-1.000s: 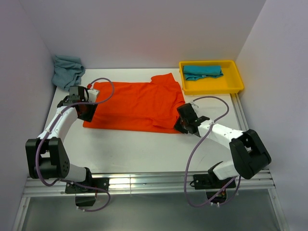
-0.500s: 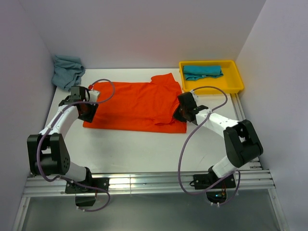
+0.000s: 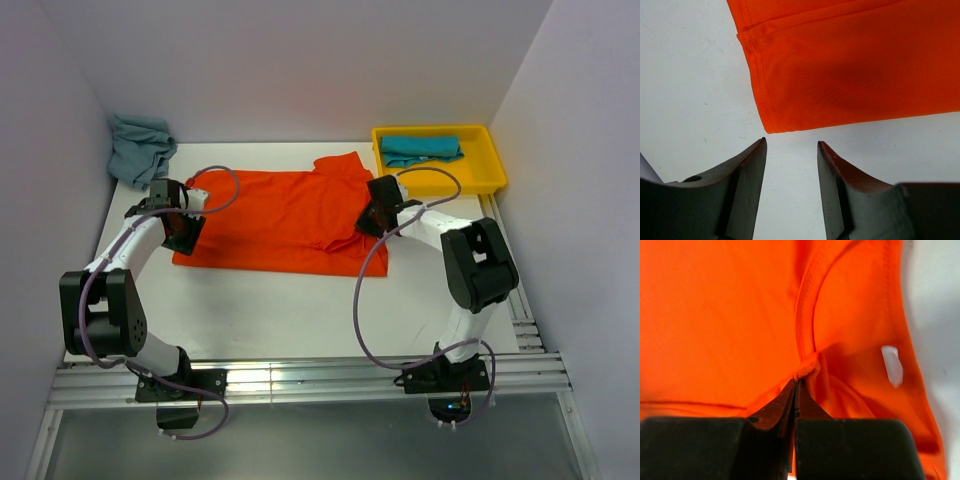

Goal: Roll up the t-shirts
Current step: Fold the tshirt

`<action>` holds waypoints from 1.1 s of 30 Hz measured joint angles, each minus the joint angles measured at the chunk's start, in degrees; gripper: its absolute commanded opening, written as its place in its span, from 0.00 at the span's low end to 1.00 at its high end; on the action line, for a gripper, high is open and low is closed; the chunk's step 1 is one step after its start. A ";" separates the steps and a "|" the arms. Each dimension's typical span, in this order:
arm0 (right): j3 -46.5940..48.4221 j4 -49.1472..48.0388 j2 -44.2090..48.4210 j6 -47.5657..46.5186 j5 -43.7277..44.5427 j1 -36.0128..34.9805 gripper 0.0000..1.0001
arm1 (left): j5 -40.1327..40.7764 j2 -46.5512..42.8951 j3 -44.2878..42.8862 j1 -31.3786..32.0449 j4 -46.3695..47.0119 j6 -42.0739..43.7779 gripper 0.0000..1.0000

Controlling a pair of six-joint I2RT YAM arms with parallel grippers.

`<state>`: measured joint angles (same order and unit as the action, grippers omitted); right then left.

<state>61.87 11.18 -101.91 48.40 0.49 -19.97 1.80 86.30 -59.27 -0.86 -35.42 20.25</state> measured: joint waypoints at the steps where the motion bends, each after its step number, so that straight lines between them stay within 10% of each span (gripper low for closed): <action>1: 0.52 -0.35 -1.03 0.15 -0.44 0.09 0.00 | 0.00 0.09 -0.02 0.00 0.04 0.02 0.50; 15: 5.35 -1.90 -6.27 2.97 -0.92 0.26 0.00 | -0.04 1.95 -0.04 0.11 0.04 0.09 0.50; 33: 7.17 -1.95 -6.97 4.42 2.60 1.49 0.40 | -0.07 2.45 -0.04 0.11 0.46 0.50 0.54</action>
<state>69.04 9.23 -108.88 52.82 3.09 -18.48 1.74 88.75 -59.31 -0.75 -34.96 20.75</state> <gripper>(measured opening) 0.376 0.535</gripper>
